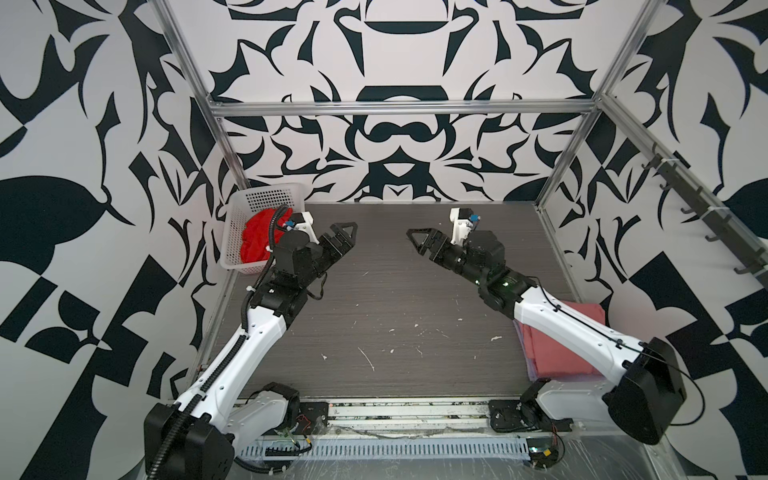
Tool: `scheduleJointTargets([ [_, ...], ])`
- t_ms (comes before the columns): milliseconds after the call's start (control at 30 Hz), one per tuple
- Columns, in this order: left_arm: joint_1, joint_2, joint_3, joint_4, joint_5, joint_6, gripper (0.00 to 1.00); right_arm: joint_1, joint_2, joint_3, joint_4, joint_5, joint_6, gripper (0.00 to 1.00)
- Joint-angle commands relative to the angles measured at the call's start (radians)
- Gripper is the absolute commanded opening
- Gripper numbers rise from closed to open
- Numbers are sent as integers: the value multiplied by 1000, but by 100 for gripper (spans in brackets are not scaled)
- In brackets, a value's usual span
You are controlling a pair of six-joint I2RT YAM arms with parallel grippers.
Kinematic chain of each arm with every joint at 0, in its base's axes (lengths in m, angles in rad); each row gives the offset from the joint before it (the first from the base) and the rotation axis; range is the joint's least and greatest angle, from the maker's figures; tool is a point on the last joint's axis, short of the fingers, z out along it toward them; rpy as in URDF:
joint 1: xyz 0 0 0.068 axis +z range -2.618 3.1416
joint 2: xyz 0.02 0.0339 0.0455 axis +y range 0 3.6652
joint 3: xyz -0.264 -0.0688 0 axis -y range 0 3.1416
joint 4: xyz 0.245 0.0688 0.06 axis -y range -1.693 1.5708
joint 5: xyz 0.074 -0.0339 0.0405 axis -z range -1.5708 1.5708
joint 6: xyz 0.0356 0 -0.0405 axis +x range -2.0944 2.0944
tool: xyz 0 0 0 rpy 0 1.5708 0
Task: Fold and stack the t-shirts
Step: 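Grasp the red t-shirt in the basket with left gripper while right arm advances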
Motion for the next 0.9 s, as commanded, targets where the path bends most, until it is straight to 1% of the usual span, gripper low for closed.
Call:
scheduleJointTargets([
  [0,50,45,111,-108,-82,92,99,-2,49,158,-112,-15,-47,100],
  [33,80,73,150,-178,-100,138,99,-2,64,187,-162,15,-61,98],
  [67,119,108,200,-253,-113,194,99,-1,73,205,-208,74,-76,95],
  [100,165,152,255,-325,-105,266,99,-1,75,211,-230,132,-85,94],
  [167,257,259,366,-465,-97,338,99,-1,68,210,-265,234,-107,93],
  [200,301,312,422,-515,-92,382,99,0,64,213,-285,287,-138,93],
  [233,330,354,463,-553,-99,411,99,-1,63,224,-318,328,-159,93],
  [267,355,399,502,-583,-118,456,99,-2,63,234,-345,403,-181,94],
  [300,374,444,530,-593,-139,525,99,-1,68,242,-359,426,-200,94],
  [333,384,482,549,-597,-185,560,99,-2,74,255,-382,448,-214,94],
  [400,403,577,601,-605,-276,646,99,-2,87,276,-423,480,-243,95],
  [467,433,685,677,-648,-312,679,99,0,102,288,-441,484,-252,94],
  [567,470,844,789,-691,-323,702,99,0,109,283,-441,469,-233,94],
  [667,480,963,868,-693,-332,742,99,0,100,265,-440,476,-193,94],
  [767,484,1049,923,-684,-395,745,99,-1,90,259,-457,480,-179,93],
  [867,498,1116,966,-689,-422,724,99,3,78,267,-495,497,-175,93],
])
